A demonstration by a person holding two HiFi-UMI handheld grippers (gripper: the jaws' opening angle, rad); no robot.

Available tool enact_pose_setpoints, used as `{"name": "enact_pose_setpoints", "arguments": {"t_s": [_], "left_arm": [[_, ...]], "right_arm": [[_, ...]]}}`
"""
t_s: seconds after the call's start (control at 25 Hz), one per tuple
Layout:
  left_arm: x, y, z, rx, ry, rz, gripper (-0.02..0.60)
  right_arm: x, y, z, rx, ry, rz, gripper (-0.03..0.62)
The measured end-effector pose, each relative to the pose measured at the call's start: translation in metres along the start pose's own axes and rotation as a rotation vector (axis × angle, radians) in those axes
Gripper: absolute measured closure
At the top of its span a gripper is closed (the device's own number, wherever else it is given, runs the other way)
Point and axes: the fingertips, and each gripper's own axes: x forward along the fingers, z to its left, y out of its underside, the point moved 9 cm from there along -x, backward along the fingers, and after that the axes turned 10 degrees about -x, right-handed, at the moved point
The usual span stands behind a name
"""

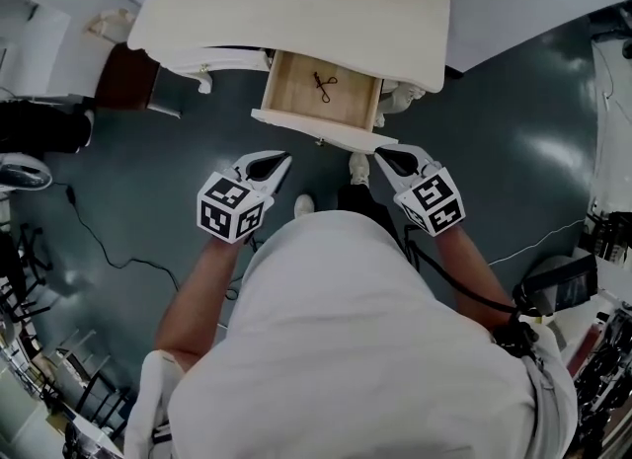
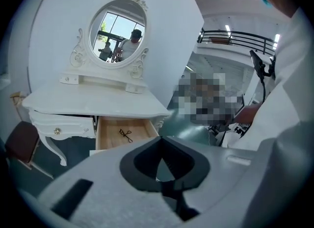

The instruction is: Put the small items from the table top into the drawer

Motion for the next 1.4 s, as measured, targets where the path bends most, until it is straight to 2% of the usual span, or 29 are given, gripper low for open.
{"name": "enact_pose_setpoints", "arguments": {"t_s": [0.64,1.4], "left_arm": [[-0.052,0.042,-0.021,0.092,0.051,0.000,0.581],[-0.081,0.061,-0.005,0.068,0.063,-0.025,0.581]], "right_arm": [[-0.006,-0.005,0.080,-0.007,0.037,-0.007,0.592],[0.015,-0.025,0.113,-0.056,0.023,0.000,0.594]]}}
